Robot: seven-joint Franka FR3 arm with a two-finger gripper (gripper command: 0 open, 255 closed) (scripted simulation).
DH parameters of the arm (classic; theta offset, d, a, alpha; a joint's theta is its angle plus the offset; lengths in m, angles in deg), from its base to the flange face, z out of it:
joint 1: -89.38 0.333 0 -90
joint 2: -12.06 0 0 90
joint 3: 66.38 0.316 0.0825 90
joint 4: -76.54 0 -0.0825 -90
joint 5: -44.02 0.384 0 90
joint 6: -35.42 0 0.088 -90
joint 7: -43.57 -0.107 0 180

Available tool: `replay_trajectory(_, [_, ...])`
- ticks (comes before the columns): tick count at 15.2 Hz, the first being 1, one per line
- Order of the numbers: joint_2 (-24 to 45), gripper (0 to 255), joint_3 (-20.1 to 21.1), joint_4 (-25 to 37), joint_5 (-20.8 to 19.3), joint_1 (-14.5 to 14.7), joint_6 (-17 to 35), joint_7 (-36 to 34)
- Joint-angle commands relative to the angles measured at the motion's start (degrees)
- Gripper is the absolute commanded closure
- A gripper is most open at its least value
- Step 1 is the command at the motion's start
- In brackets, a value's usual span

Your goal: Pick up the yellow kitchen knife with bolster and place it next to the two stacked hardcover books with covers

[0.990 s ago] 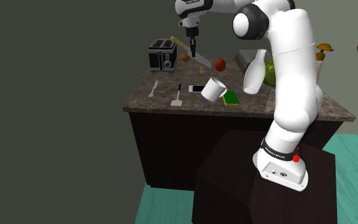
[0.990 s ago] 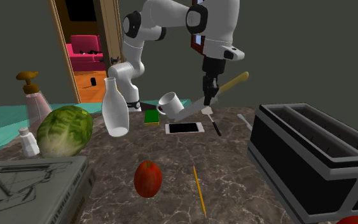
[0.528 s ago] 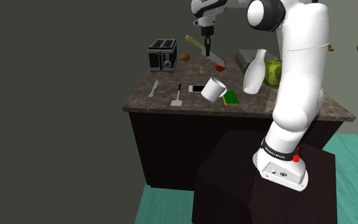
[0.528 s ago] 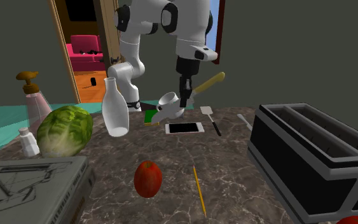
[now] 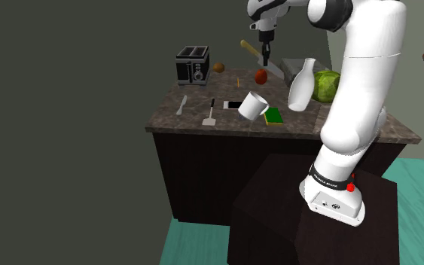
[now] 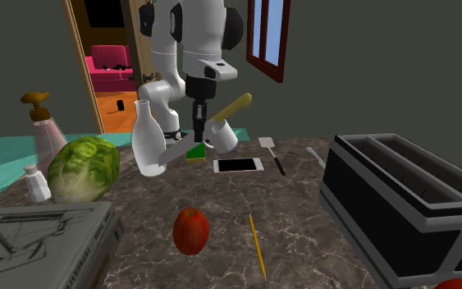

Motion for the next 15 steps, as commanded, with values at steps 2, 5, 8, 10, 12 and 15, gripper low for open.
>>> replay_trajectory(2, [-1.5, 255, -1.4, -2.5, -0.6, -1.8, 1.3, 3.3])
replay_trajectory(5, [-2.3, 255, -3.0, -3.7, -0.9, -3.9, 2.0, 6.8])
replay_trajectory(8, [-2.6, 255, -4.5, -4.3, -1.0, -6.1, 2.6, 10.5])
replay_trajectory(10, [-2.5, 255, -5.6, -4.4, -0.9, -7.6, 2.9, 13.1])
replay_trajectory(12, [-2.2, 255, -6.6, -4.1, -0.6, -9.3, 3.1, 15.8])
replay_trajectory(15, [-1.2, 255, -8.1, -3.2, 0.1, -11.9, 3.3, 20.0])
